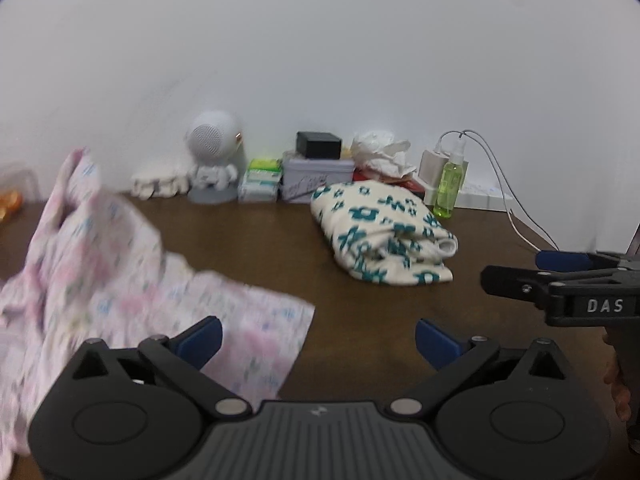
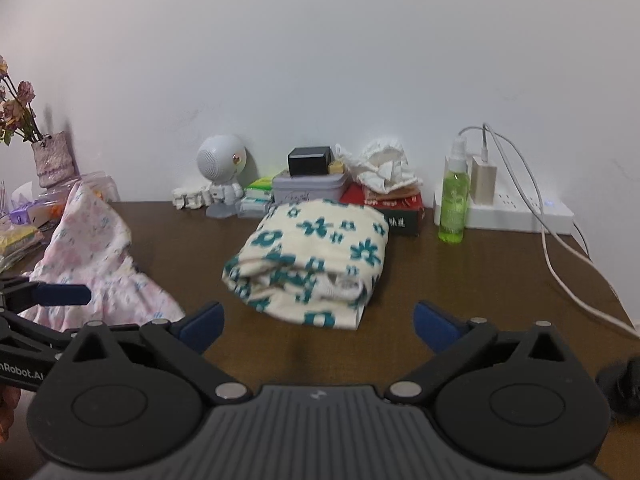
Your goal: Fold clothes
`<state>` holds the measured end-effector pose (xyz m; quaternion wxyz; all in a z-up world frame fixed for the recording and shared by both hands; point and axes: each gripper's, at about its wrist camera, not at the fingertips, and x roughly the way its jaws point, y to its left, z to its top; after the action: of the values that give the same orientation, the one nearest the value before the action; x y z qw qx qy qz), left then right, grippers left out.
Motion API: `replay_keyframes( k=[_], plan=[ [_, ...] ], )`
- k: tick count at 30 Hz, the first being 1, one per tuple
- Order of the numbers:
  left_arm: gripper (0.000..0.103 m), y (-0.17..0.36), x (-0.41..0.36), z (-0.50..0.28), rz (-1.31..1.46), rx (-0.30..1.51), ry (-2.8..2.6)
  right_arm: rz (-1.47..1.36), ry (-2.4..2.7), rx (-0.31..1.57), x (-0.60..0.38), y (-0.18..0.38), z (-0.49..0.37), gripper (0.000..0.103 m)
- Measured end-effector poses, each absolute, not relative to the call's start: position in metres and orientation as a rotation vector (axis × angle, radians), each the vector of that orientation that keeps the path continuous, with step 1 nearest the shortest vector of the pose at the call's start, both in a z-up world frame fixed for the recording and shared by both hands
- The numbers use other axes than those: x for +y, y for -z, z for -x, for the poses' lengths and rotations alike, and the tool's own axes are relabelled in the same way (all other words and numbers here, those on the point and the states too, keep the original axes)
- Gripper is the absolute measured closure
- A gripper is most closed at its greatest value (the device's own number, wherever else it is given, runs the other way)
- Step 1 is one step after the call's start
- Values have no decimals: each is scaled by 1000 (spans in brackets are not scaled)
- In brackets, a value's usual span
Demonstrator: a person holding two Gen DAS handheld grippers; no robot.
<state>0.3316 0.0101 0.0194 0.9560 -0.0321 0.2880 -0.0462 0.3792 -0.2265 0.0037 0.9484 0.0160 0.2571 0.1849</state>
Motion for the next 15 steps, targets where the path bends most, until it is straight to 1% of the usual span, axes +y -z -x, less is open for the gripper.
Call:
replay_keyframes(
  k=[7,15],
  plan=[
    [0,-11,24,-286,150,586,57,-56,-370,554,-233,4,-323,0],
    [0,-17,26,-213,192,520,48,-79,-356,534,-239,5,-251,0]
  ],
)
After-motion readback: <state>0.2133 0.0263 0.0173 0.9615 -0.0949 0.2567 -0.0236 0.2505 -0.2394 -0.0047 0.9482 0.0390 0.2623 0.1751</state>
